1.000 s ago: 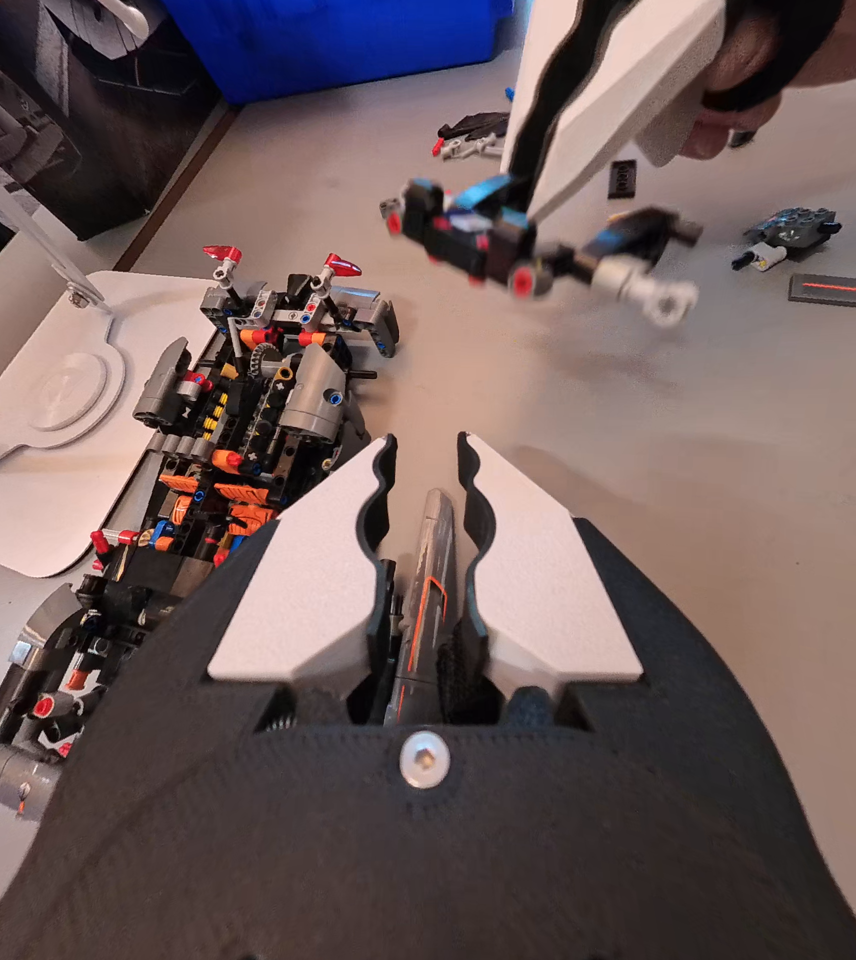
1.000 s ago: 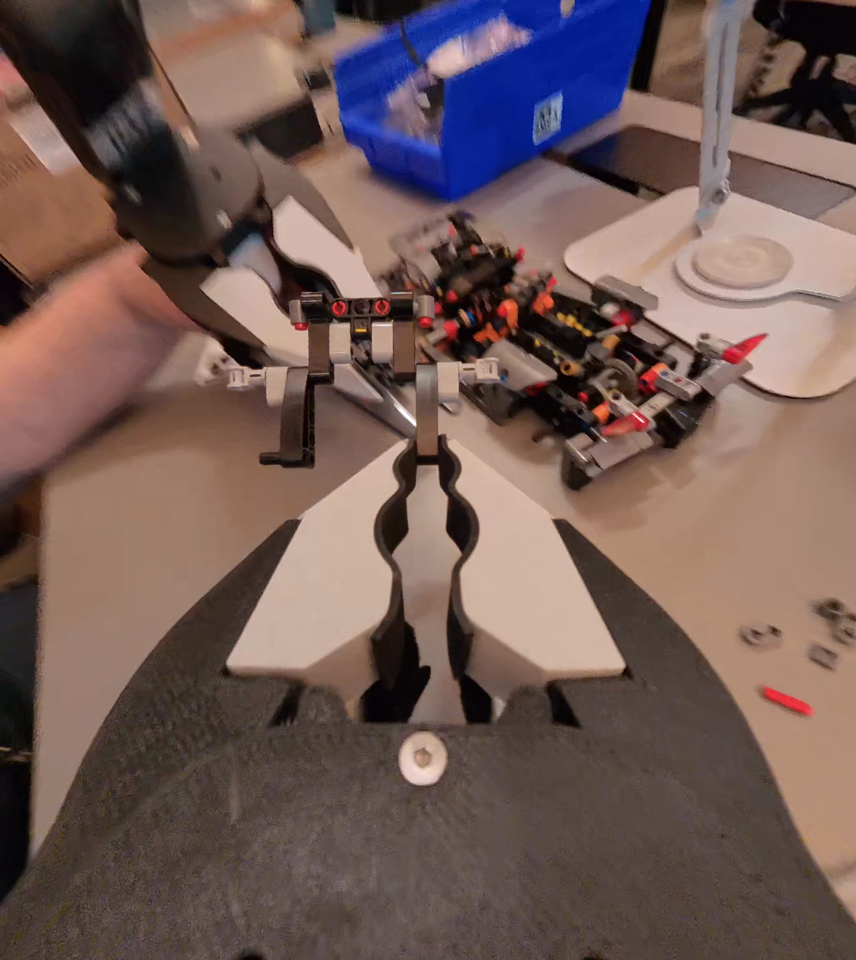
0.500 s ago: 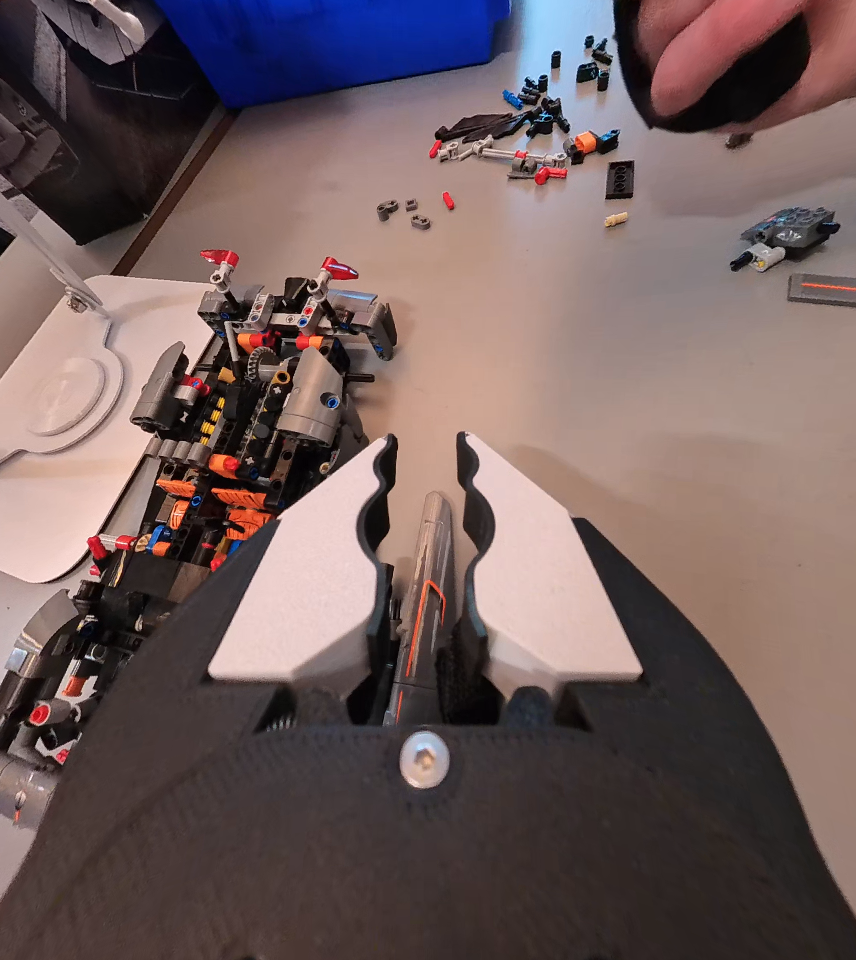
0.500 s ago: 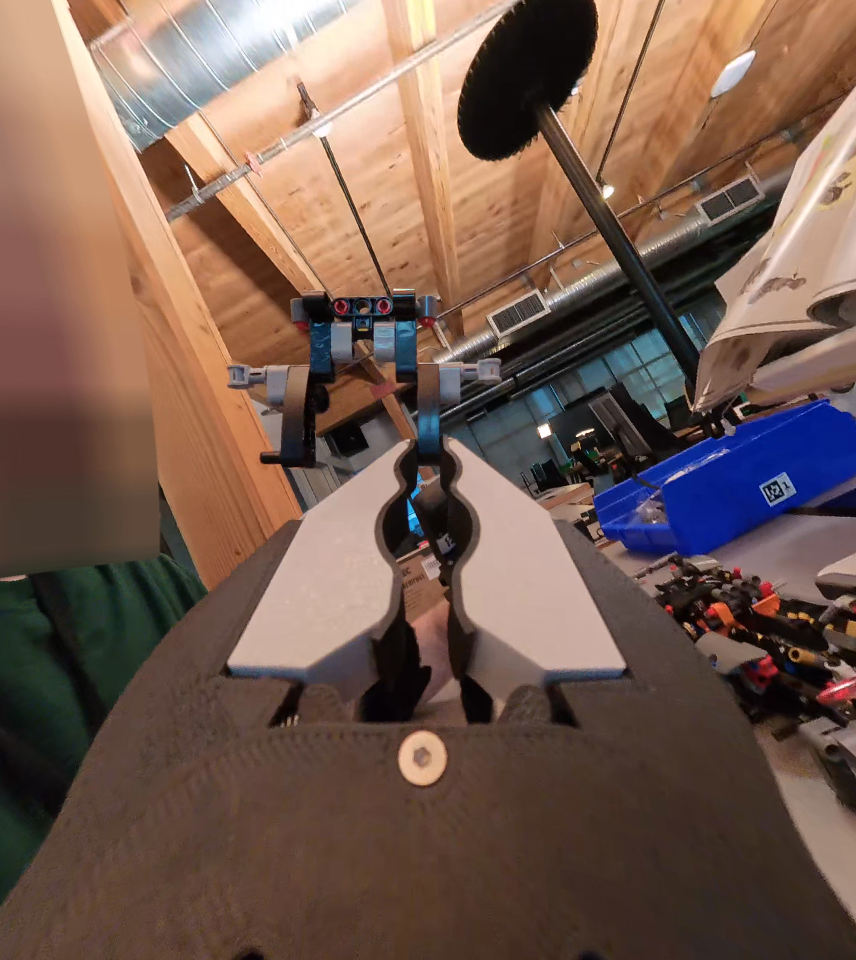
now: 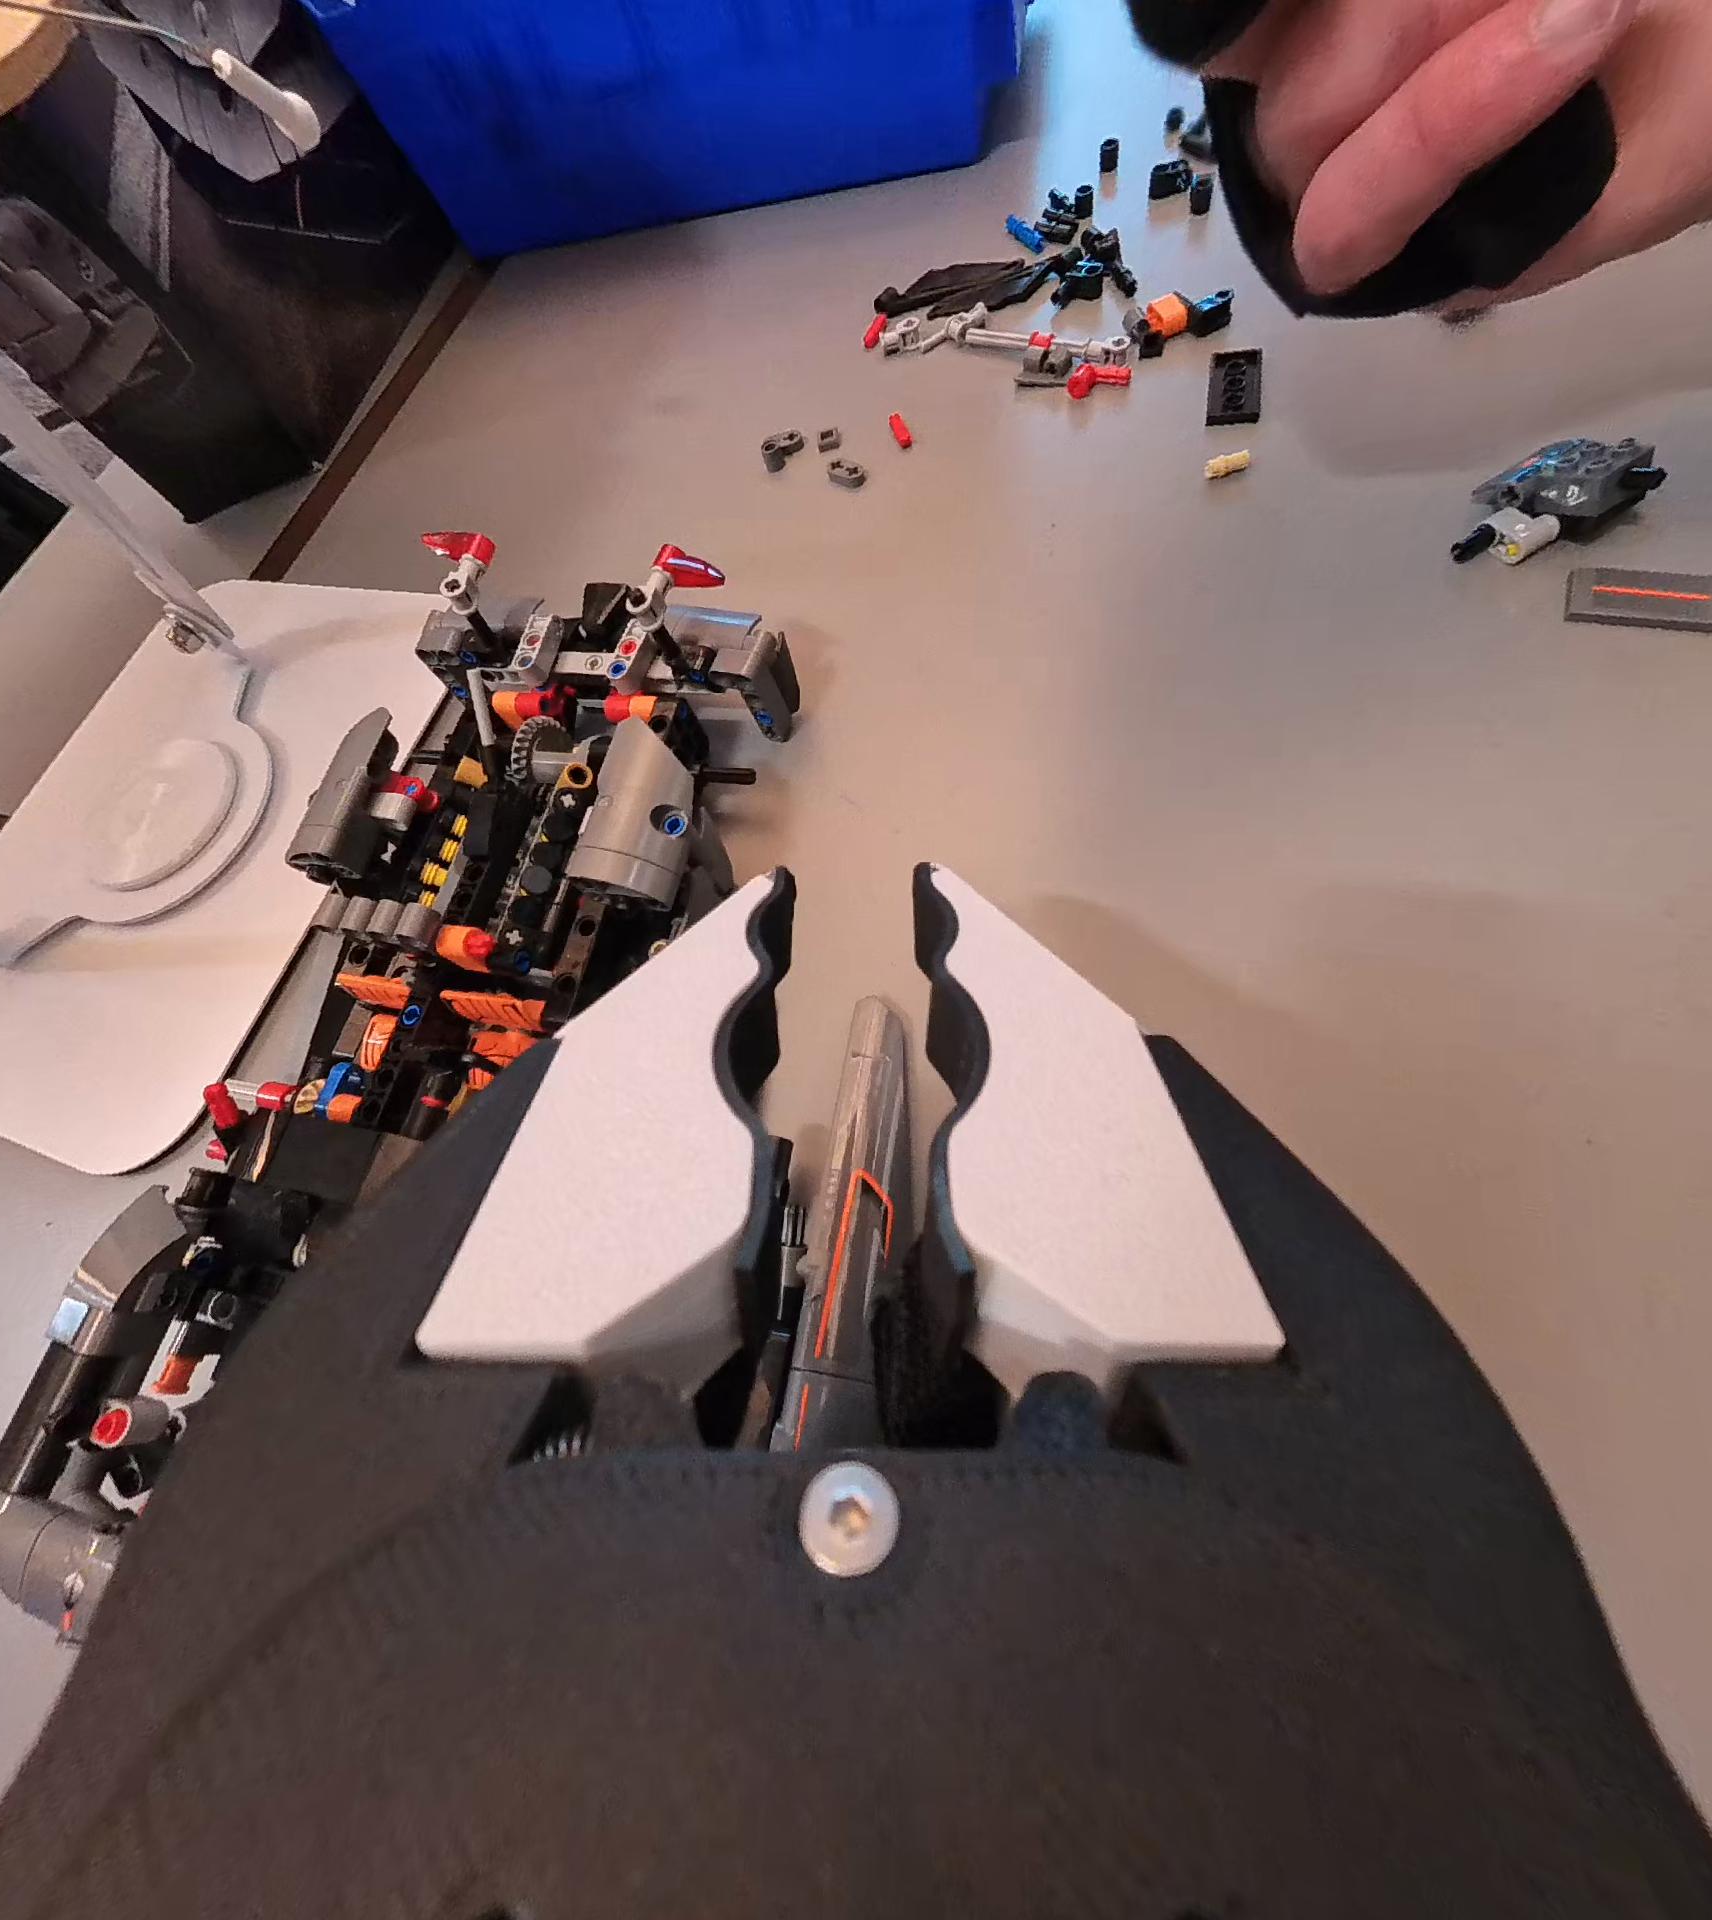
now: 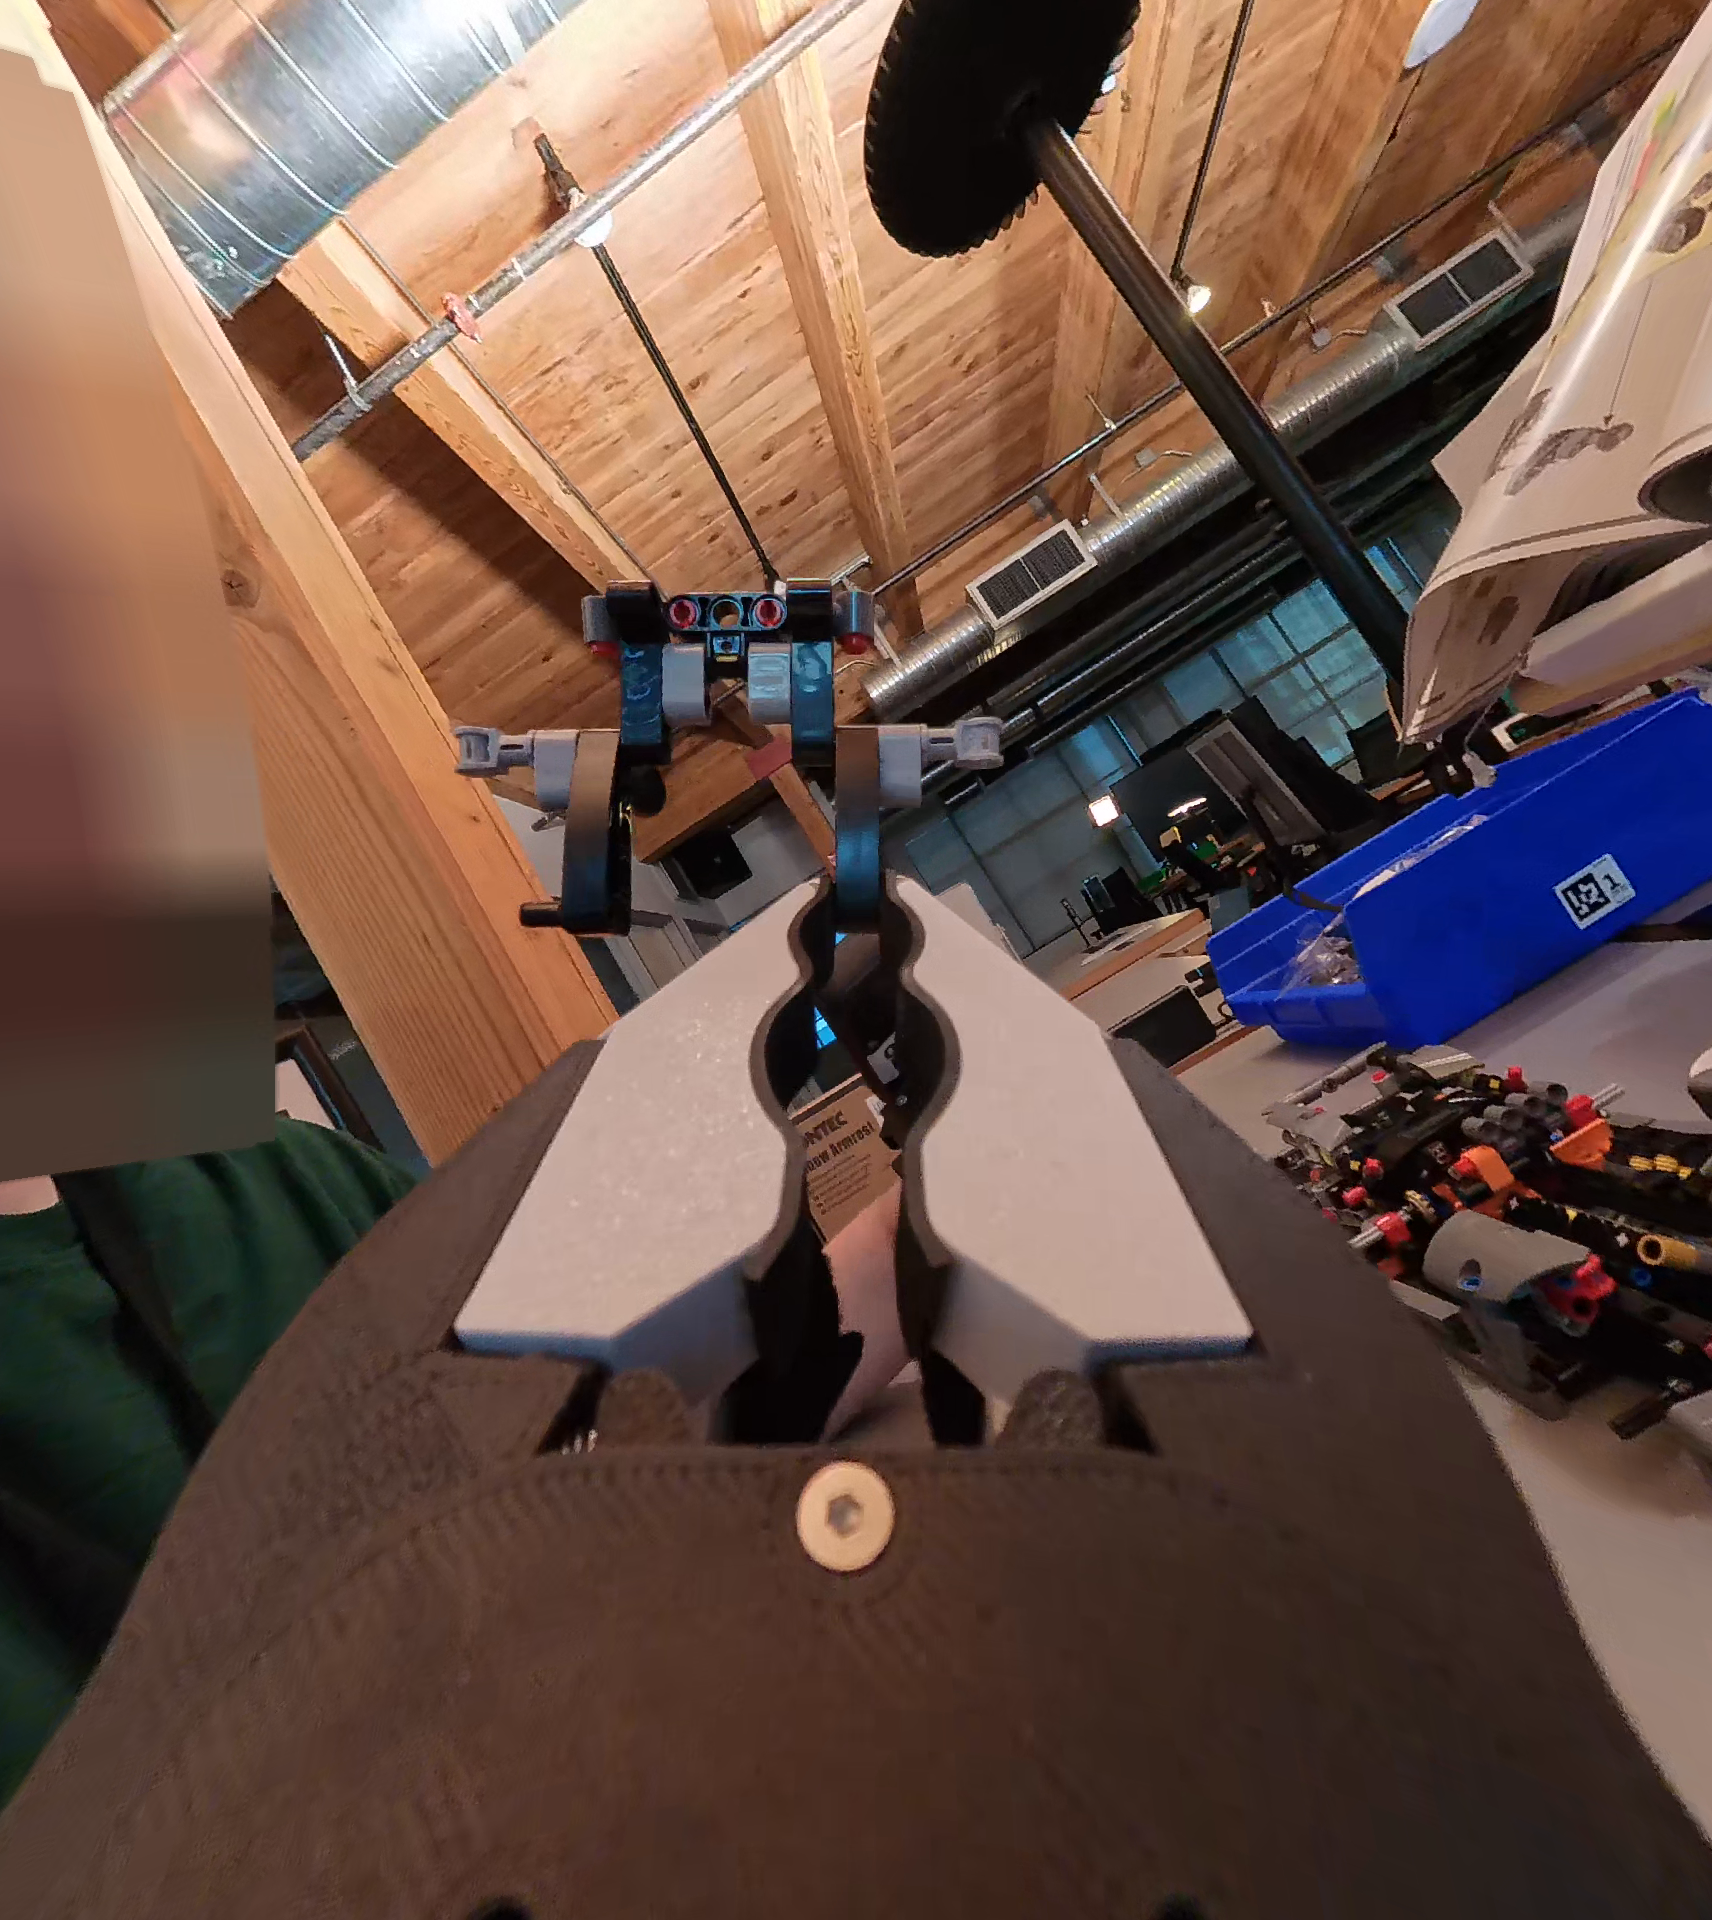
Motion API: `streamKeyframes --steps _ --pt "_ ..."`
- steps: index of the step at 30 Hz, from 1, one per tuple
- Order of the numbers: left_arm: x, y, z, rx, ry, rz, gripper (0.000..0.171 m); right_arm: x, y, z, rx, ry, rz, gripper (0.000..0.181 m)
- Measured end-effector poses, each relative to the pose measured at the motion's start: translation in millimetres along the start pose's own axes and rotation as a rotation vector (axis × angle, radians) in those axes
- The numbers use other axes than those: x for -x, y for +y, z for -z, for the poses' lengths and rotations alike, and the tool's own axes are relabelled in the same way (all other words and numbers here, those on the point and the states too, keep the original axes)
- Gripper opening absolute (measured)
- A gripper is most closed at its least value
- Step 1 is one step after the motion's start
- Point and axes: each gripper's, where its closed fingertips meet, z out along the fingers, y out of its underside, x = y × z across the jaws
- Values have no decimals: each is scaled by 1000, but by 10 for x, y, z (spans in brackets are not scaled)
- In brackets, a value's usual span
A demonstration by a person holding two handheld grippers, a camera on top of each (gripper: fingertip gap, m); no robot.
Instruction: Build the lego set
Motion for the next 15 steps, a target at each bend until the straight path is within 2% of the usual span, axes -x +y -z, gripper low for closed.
streamKeyframes --steps 15 --pt "-9 13 -34 5 2 -1 21 -67 95 -110 -6 13 -36 5"
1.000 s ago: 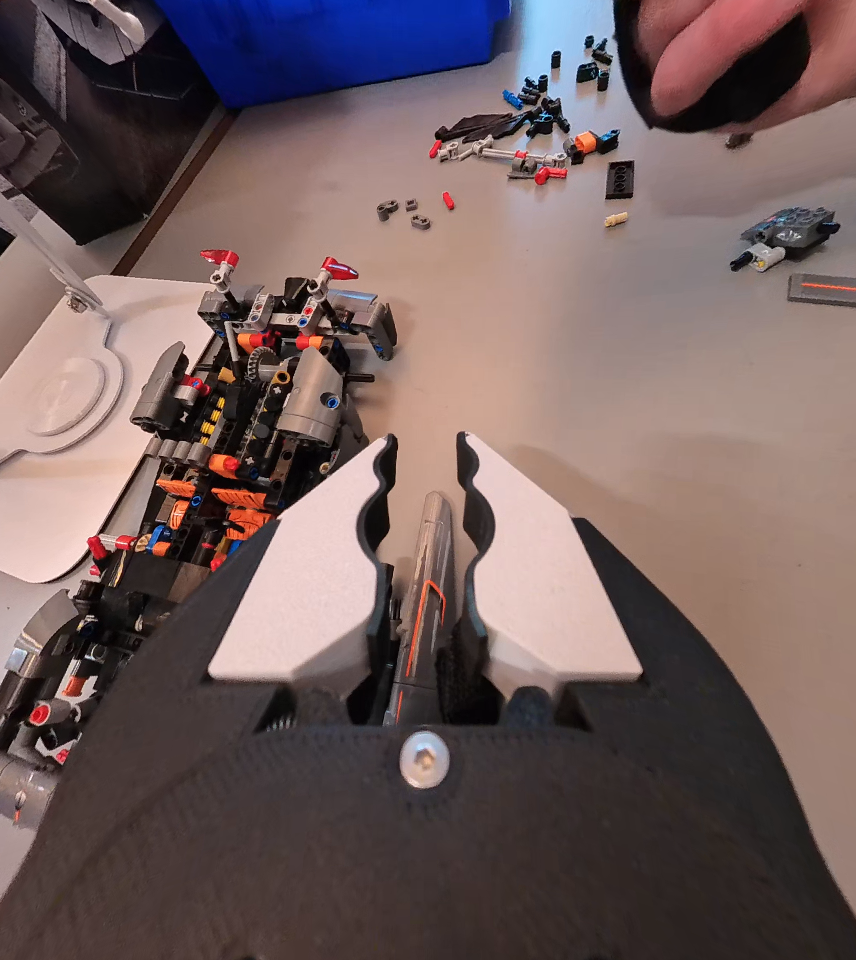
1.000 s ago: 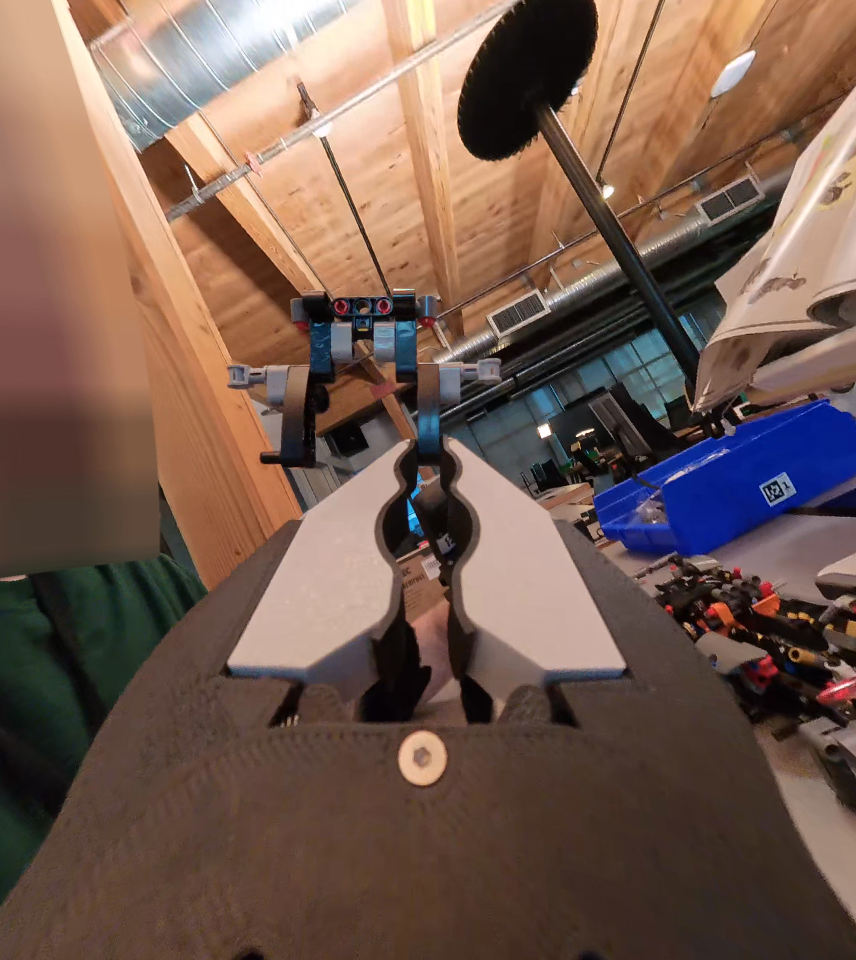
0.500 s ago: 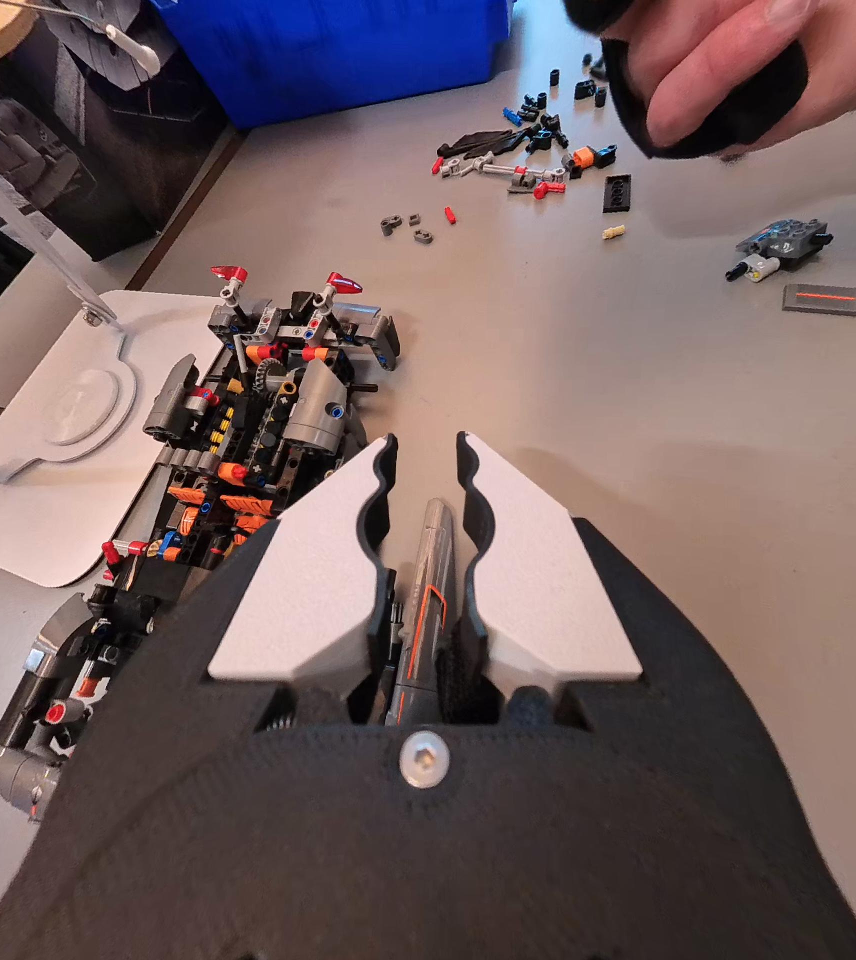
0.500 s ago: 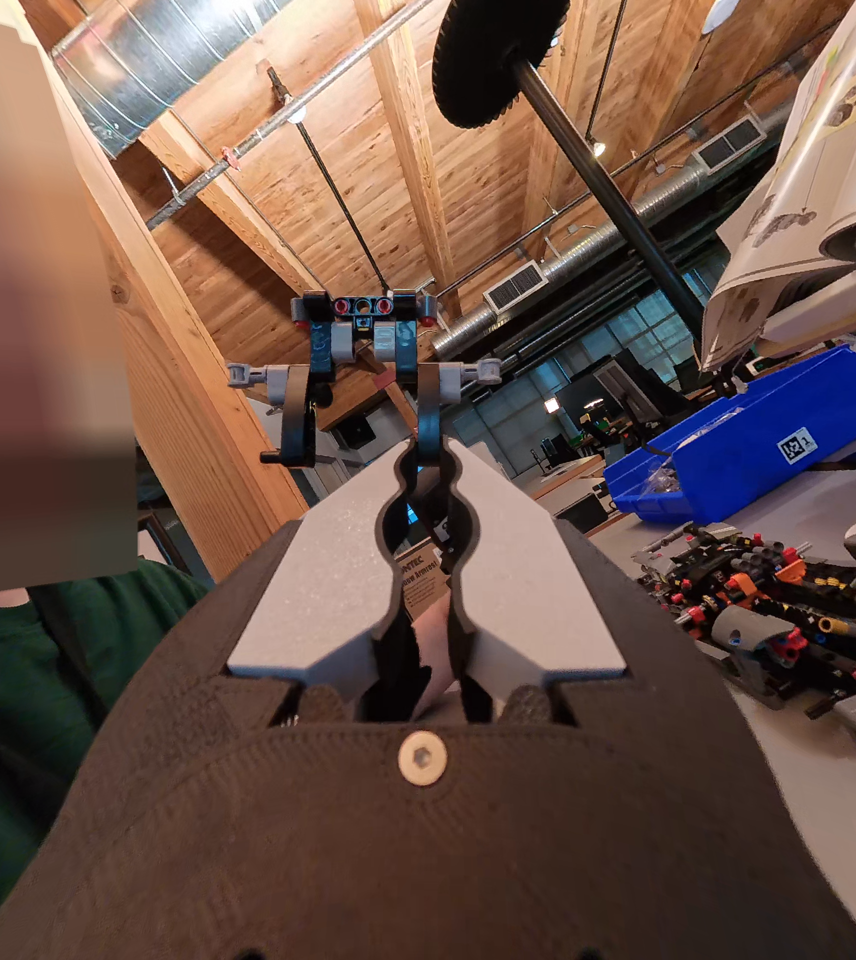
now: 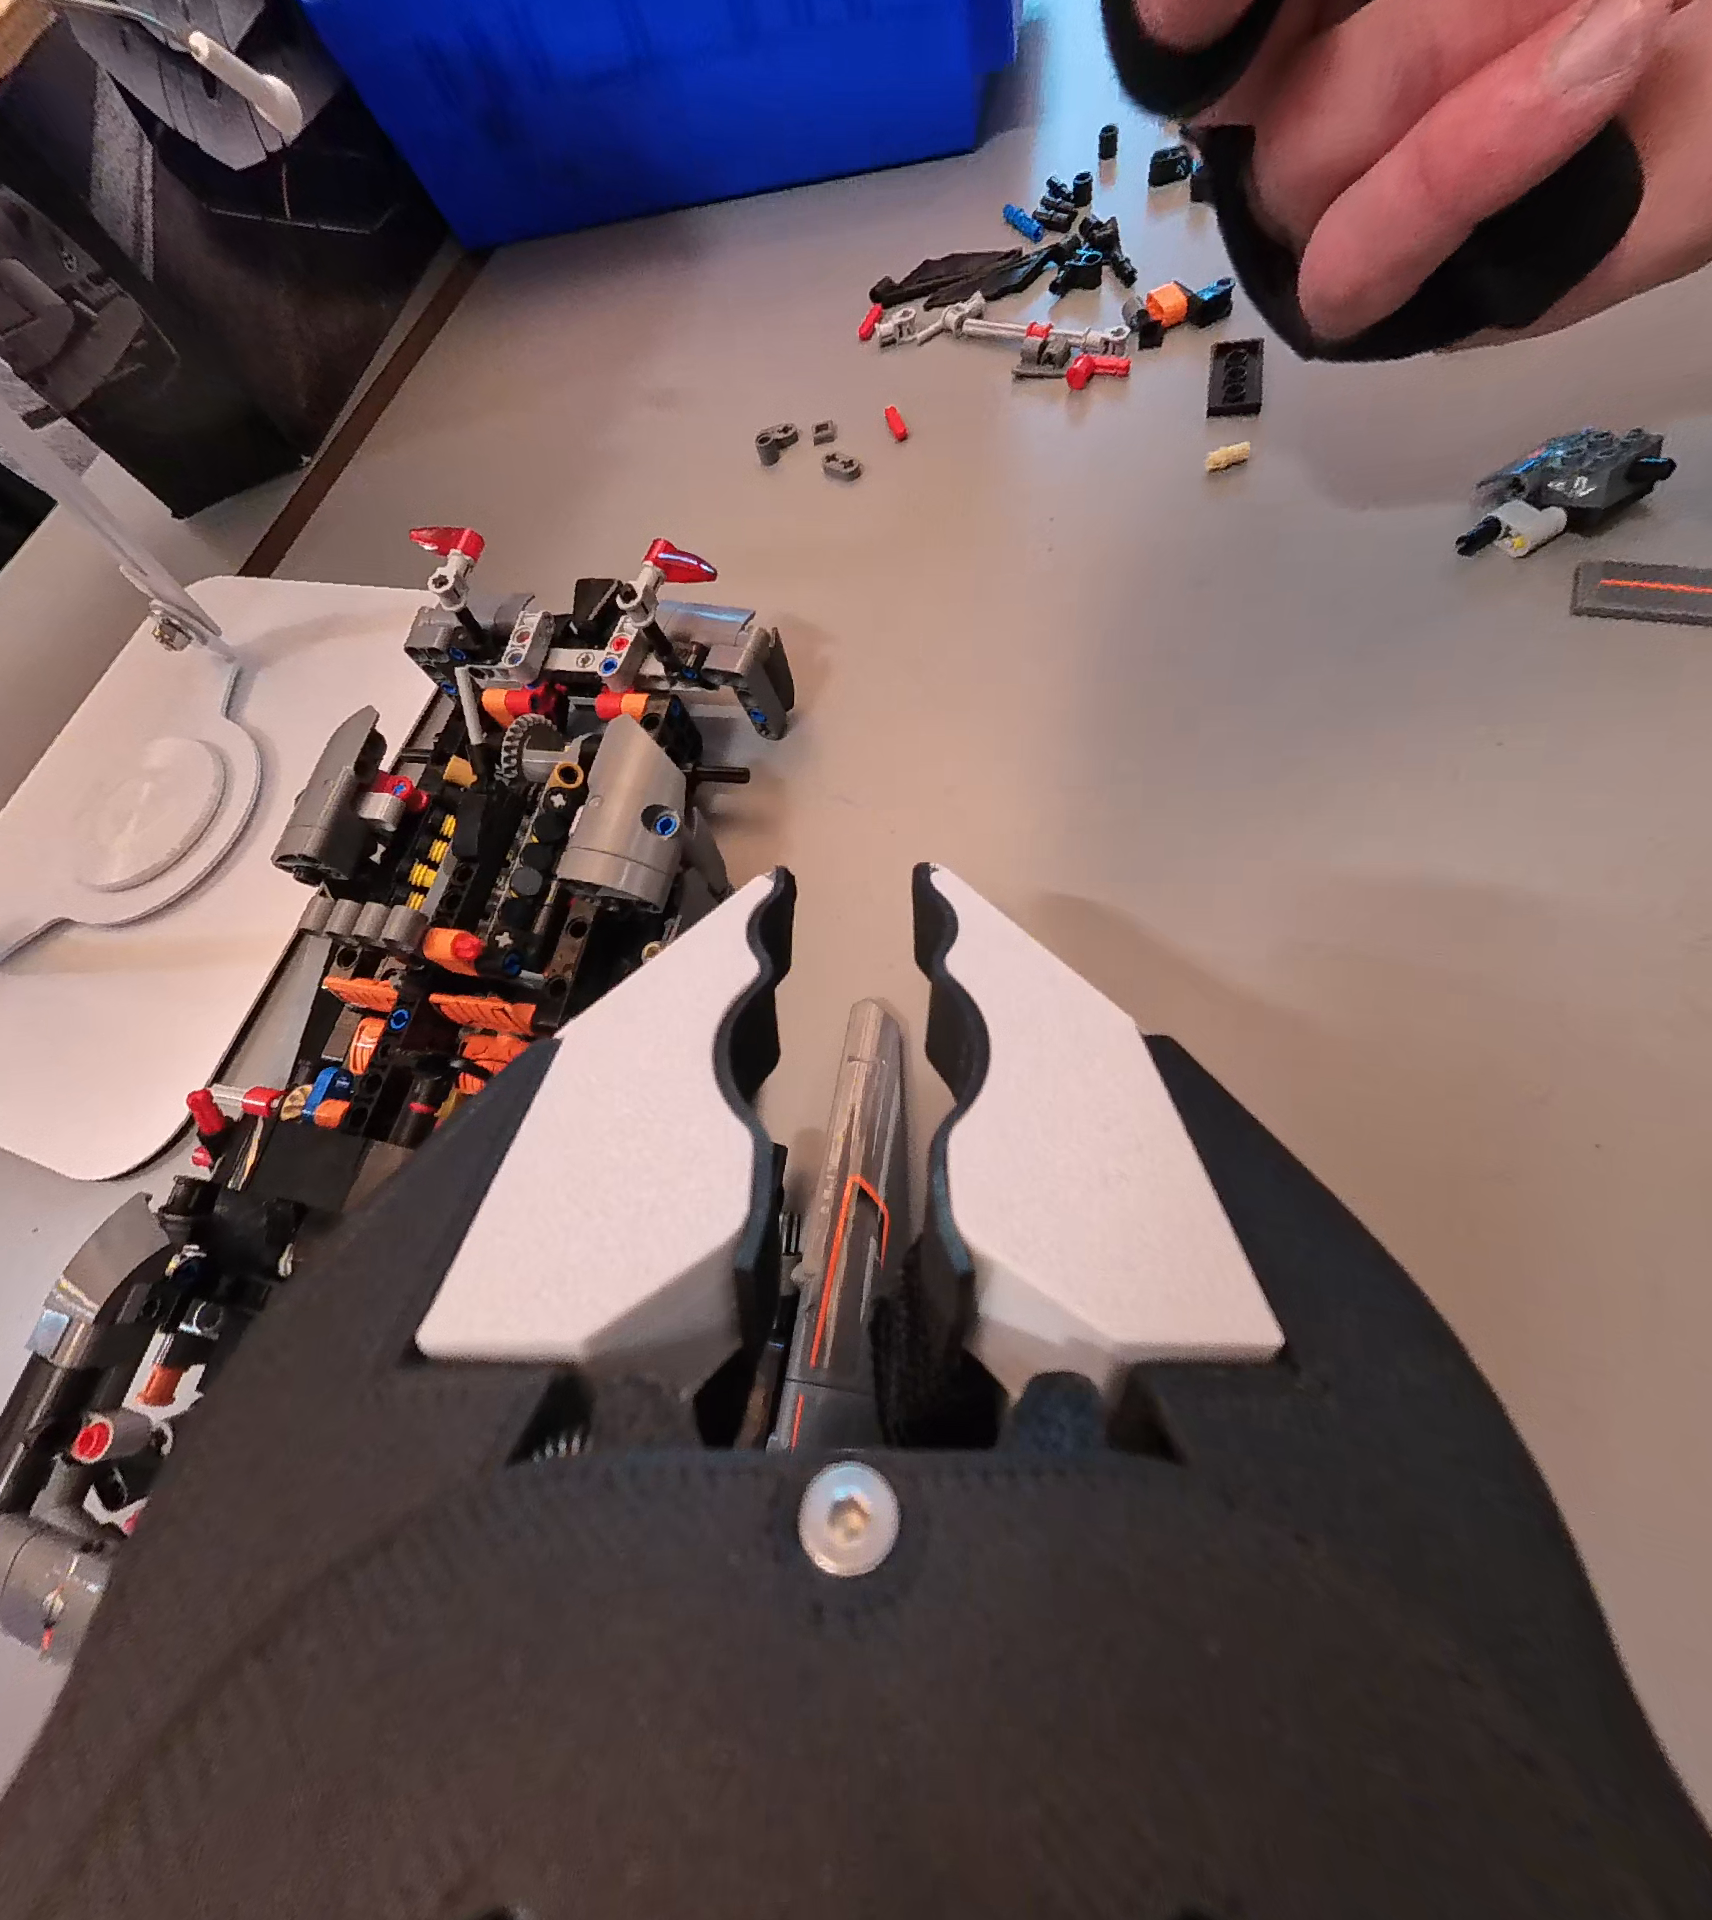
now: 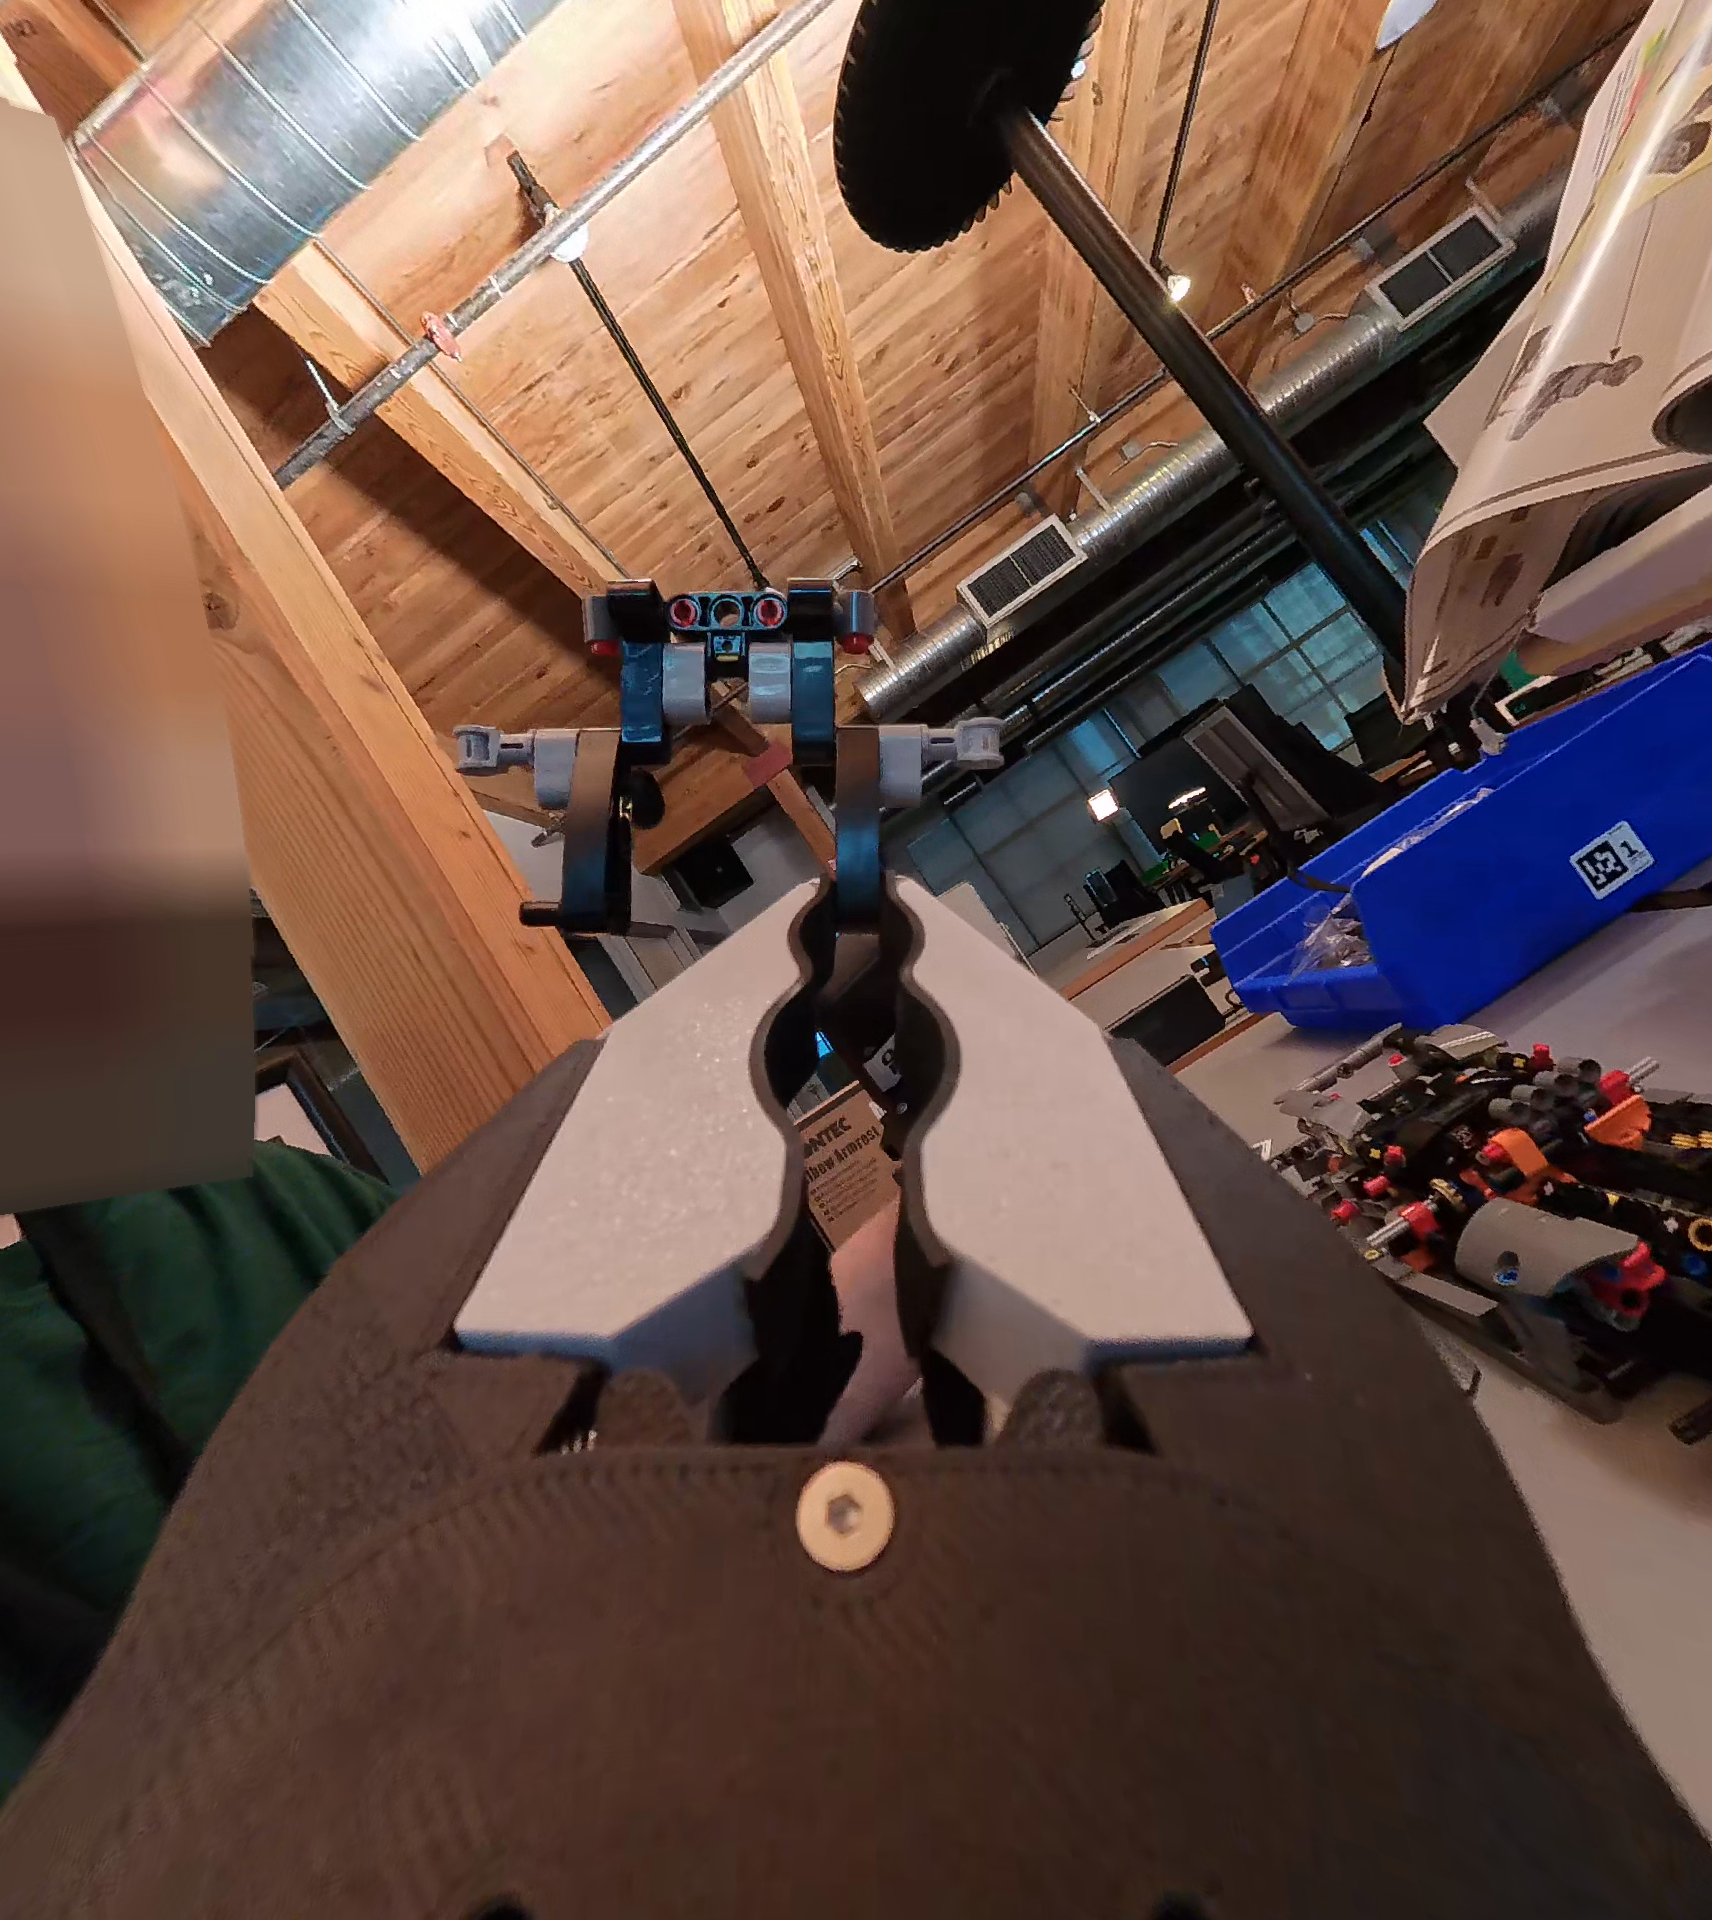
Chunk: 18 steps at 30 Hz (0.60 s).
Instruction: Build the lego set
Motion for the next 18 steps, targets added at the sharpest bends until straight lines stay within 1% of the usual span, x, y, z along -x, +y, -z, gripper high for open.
streamKeyframes --steps 10,14,18 --pt "-8 13 -24 5 3 -1 21 -38 -3 -35 -5 4 -15 5" --pt "8 -62 -8 -32 -12 -1 22 -34 -29 -72 -48 -3 -38 5" --pt "17 -77 -16 -35 -25 -10 22 -29 -20 -123 -117 -29 -78 5"
